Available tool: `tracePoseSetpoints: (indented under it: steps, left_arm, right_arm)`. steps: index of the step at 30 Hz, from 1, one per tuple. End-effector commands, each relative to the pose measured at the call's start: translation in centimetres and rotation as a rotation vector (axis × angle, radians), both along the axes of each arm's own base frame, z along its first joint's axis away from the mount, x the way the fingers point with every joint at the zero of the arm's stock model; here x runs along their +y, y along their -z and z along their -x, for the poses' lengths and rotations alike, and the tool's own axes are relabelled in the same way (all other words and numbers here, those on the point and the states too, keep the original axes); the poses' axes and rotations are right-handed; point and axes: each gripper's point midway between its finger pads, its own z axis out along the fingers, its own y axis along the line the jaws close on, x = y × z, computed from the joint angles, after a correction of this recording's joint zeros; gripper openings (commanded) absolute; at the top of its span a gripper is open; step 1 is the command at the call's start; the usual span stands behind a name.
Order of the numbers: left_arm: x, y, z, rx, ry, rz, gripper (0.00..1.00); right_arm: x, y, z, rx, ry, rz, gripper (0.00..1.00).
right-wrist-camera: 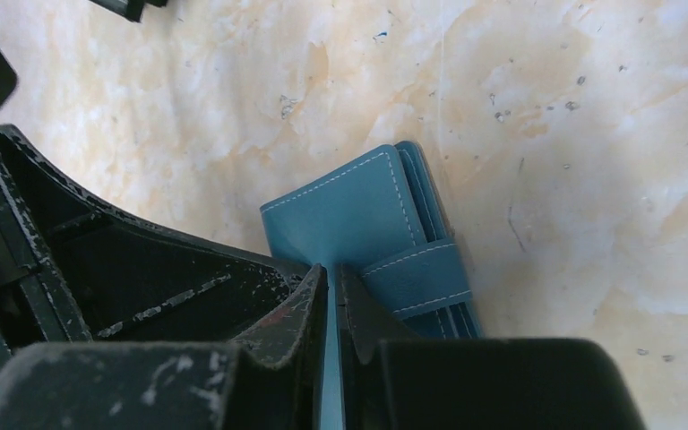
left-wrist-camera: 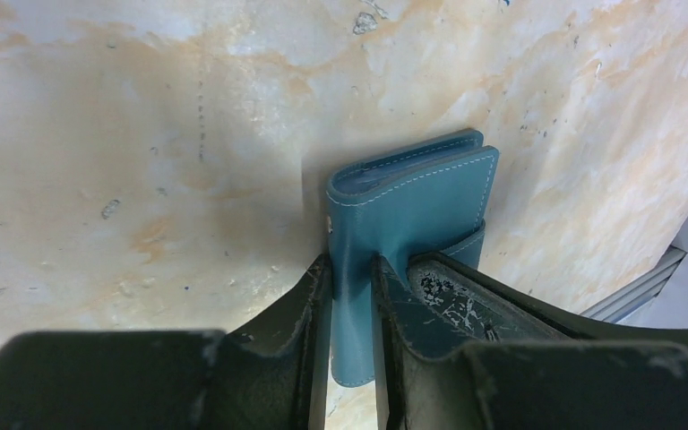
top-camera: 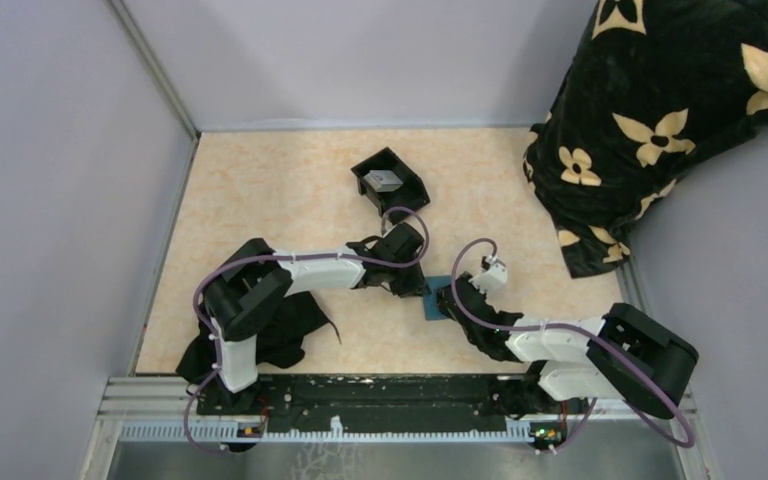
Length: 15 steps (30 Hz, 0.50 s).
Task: Put the credit cards into the card holder
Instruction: Close the card holder at the center of the board.
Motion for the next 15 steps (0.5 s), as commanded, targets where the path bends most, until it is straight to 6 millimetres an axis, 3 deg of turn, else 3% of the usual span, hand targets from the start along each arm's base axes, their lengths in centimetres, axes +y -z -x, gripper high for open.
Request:
tracePoseSetpoints:
  steps: [1, 8, 15]
  left_arm:
    - [4.8, 5.3, 1.3, 0.073, -0.024, -0.239, 0.27]
    - [5.0, 5.0, 0.9, 0.042, -0.014, -0.251, 0.27]
    - [5.9, 5.5, 0.8, 0.033, -0.02, -0.264, 0.28]
  right_arm:
    - [-5.2, 4.3, 3.1, 0.157, -0.094, 0.426, 0.11]
    - [-2.6, 1.4, 0.7, 0.112, -0.169, 0.502, 0.23]
    - [-2.6, -0.9, -0.4, 0.068, -0.169, 0.565, 0.27]
